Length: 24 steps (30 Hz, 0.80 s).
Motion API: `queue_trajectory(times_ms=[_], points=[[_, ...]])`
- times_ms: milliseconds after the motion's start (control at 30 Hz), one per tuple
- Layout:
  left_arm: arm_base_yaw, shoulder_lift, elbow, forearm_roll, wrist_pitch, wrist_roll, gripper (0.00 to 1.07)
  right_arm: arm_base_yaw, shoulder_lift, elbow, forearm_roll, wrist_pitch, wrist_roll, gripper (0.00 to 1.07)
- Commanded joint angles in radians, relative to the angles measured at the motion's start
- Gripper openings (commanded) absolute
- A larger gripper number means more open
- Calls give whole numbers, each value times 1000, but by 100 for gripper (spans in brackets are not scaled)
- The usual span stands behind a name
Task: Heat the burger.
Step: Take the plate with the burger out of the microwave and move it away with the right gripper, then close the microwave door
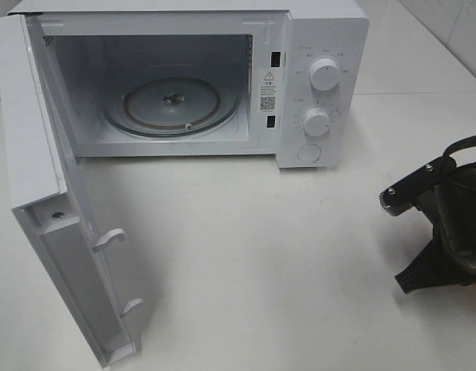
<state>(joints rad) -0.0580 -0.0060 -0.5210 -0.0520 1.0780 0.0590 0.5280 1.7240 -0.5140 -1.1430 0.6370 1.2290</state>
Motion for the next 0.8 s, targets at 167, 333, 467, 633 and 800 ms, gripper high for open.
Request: queue_trajectory(times_ms=[167,333,467,633,800], points=[[2,-17,2,-2,-9,-2,98,-5,1,-7,19,29,-34,36],[2,-17,2,-2,-9,-2,98,-5,-2,-7,120,-15,-140,55],[2,-17,2,-2,-9,-2,98,-5,-2,-7,166,-16,-186,61],[2,-17,2,-2,-9,-2,98,-1,-33,-7,268,-16,-268,64],[2,-17,2,-2,-9,-2,98,-1,-155,-7,384,-17,-380,64]])
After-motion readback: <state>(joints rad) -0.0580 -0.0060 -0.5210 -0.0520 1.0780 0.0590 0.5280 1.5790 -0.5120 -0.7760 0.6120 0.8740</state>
